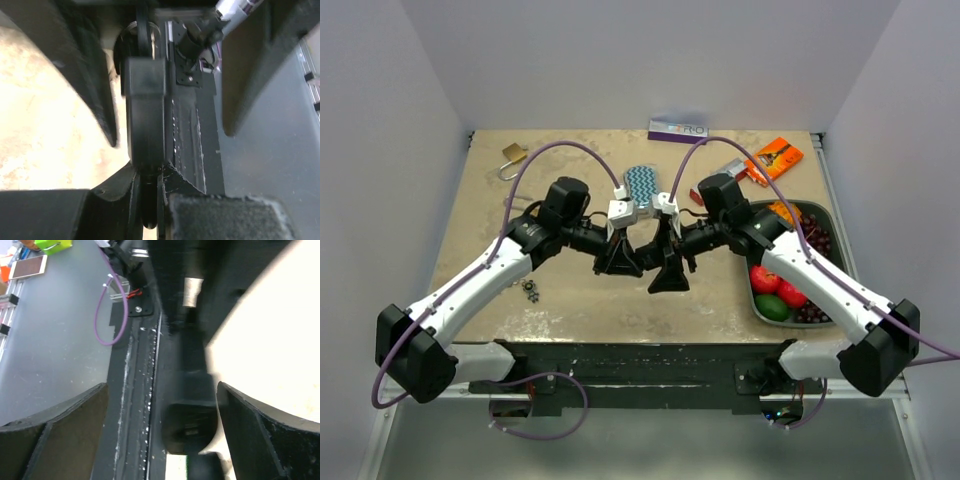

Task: Lock with the key
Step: Lock the lock.

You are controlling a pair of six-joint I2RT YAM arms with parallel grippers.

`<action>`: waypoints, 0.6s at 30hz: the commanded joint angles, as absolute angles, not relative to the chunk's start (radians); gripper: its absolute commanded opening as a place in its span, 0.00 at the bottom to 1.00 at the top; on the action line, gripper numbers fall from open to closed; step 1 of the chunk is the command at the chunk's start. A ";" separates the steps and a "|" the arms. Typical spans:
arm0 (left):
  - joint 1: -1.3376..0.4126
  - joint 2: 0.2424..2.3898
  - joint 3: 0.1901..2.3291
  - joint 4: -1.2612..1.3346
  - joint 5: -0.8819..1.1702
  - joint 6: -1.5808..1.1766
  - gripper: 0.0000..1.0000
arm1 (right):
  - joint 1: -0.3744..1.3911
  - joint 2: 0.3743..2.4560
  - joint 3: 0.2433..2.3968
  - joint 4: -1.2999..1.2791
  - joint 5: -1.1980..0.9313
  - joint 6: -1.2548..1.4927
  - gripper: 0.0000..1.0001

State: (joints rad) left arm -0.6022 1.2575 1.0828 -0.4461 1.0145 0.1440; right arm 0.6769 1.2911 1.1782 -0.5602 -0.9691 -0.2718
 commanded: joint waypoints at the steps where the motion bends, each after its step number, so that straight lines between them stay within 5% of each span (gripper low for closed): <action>1: -0.649 1.221 1.152 -0.348 1.155 0.256 0.00 | 0.637 1.336 1.215 -0.572 -1.008 -0.315 0.94; 6: -0.650 1.209 1.127 -0.347 1.158 0.262 0.00 | 0.581 1.324 1.219 -0.515 -1.038 -0.287 0.97; 18: -0.626 1.219 1.104 -0.346 1.123 0.236 0.00 | 0.566 1.310 1.269 -0.731 -1.034 -0.484 0.84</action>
